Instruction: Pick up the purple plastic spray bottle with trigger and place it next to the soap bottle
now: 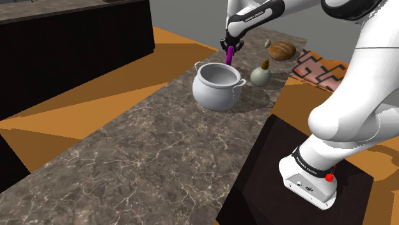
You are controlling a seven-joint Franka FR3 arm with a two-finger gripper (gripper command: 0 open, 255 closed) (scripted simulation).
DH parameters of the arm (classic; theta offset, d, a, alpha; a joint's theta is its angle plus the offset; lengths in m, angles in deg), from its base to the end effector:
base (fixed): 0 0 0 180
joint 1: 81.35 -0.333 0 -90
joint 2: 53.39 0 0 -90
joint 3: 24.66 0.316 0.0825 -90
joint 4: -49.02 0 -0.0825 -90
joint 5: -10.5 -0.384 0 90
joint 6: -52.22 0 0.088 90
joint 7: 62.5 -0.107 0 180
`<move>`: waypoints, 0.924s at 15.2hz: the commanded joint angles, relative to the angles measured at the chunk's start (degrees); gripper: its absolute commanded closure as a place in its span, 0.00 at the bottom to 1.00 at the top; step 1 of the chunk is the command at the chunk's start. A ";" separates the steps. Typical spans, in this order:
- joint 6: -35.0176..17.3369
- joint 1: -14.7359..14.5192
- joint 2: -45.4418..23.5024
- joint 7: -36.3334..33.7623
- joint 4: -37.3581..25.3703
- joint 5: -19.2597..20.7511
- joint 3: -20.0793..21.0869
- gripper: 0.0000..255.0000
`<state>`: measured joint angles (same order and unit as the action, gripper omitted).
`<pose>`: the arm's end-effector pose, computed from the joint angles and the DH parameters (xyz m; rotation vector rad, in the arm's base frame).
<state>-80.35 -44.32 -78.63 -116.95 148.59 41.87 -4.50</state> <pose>0.6349 -0.2285 0.3547 2.5809 -1.3260 0.3765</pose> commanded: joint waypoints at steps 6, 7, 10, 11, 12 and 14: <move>-3.24 -0.69 -3.76 -2.39 0.75 2.50 -1.40 1.00; -3.24 -0.68 -3.76 -2.40 0.75 2.51 -1.38 1.00; -3.23 -0.66 -3.77 -2.41 0.75 2.52 -1.35 1.00; -3.23 -0.65 -3.77 -2.41 0.74 2.53 -1.34 1.00; -3.22 -0.64 -3.77 -2.42 0.74 2.54 -1.33 1.00; -3.22 -0.62 -3.77 -2.42 0.74 2.55 -1.31 1.00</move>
<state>-83.41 -45.11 -82.02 -119.37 148.96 44.36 -5.61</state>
